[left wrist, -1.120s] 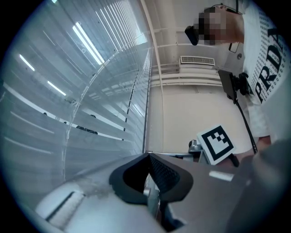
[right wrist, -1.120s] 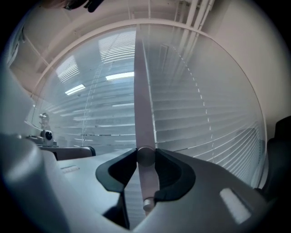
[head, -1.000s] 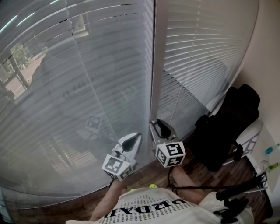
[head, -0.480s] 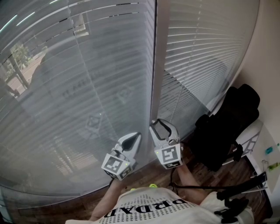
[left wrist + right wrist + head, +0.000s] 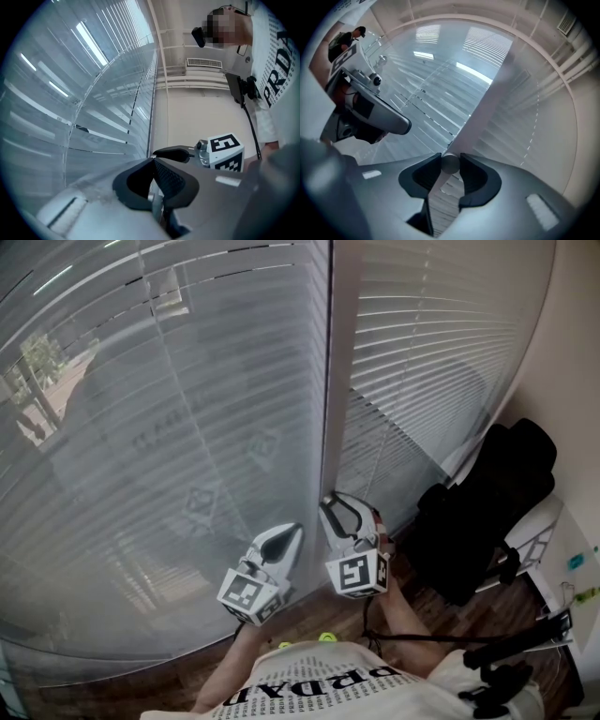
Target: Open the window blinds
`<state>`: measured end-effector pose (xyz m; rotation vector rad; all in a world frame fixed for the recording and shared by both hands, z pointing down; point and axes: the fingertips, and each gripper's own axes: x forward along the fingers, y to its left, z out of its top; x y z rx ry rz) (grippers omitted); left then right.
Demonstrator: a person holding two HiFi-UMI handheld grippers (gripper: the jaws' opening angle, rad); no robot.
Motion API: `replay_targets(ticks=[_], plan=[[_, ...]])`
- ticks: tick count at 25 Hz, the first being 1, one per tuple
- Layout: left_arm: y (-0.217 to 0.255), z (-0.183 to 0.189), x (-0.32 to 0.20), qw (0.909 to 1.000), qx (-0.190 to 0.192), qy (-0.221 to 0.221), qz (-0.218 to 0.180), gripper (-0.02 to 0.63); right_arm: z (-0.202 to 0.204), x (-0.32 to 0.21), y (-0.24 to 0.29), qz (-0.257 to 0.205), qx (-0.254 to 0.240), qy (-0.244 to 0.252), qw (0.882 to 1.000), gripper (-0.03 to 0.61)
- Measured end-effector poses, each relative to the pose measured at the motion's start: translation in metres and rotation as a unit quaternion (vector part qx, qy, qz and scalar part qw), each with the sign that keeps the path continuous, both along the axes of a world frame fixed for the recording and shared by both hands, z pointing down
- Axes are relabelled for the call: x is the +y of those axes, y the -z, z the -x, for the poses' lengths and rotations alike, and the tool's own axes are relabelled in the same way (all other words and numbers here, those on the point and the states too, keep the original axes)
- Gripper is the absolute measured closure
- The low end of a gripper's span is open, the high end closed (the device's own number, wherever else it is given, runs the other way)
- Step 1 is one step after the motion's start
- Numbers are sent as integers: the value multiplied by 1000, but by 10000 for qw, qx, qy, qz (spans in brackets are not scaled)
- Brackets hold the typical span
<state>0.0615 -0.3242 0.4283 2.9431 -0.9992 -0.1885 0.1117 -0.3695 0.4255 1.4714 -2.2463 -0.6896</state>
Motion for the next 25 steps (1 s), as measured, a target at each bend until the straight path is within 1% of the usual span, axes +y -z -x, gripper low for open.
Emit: replay_targets(ticks=[5, 8, 13, 21, 25], plan=[[1, 1, 0, 10000, 37, -11, -52, 621, -1, 0, 1, 135, -342, 5, 9993, 446], [1, 1, 0, 10000, -14, 15, 10, 621, -1, 1, 1, 197, -473, 16, 9987, 446], [1, -1, 1, 10000, 14, -54, -69, 621, -3, 1, 3, 283, -908, 9, 9955, 446], [2, -1, 0, 10000, 1, -48, 8, 621, -7, -1, 2, 581, -1745, 25, 9829, 447], [1, 0, 0, 10000, -31, -22, 61, 621, -9, -2, 1, 759, -2197, 34, 9726, 448]])
